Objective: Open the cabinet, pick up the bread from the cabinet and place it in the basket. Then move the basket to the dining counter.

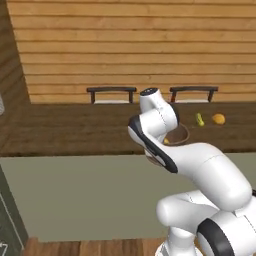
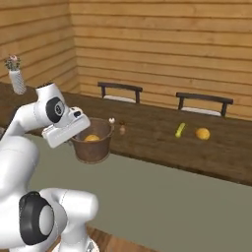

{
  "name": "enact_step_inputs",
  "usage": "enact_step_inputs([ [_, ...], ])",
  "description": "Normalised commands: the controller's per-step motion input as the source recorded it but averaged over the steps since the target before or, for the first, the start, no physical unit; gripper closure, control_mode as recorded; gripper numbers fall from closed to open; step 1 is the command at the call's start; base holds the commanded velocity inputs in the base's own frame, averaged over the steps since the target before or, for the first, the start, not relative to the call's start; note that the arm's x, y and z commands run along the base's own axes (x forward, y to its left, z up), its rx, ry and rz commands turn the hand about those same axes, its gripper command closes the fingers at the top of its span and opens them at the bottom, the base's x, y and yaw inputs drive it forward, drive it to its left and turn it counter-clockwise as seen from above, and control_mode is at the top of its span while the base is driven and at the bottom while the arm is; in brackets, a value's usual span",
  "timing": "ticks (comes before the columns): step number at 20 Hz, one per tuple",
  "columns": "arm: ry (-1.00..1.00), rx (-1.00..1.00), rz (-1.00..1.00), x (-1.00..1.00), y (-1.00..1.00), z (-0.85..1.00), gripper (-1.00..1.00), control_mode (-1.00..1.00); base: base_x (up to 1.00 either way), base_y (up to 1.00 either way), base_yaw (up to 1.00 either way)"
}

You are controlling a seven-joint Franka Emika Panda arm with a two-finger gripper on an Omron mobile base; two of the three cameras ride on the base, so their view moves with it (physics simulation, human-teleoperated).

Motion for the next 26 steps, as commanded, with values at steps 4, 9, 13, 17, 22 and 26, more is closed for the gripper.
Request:
enact_step_inputs([
  [4, 0.00, 0.00, 0.00, 0.00, 0.00, 0.00, 1.00, 1.00, 0.00, -0.99, -0.42],
  [9, 0.00, 0.00, 0.00, 0.00, 0.00, 0.00, 1.00, 1.00, 0.12, -0.99, -0.48],
  [13, 0.00, 0.00, 0.00, 0.00, 0.00, 0.00, 1.00, 1.00, 0.37, -0.87, -0.17],
  [17, 0.00, 0.00, 0.00, 0.00, 0.00, 0.00, 1.00, 1.00, 0.34, -0.49, -0.01],
  [22, 0.00, 0.00, 0.00, 0.00, 0.00, 0.00, 1.00, 1.00, 0.21, 0.00, 0.00],
  [26, 0.00, 0.00, 0.00, 0.00, 0.00, 0.00, 1.00, 1.00, 0.57, 0.00, 0.00],
])
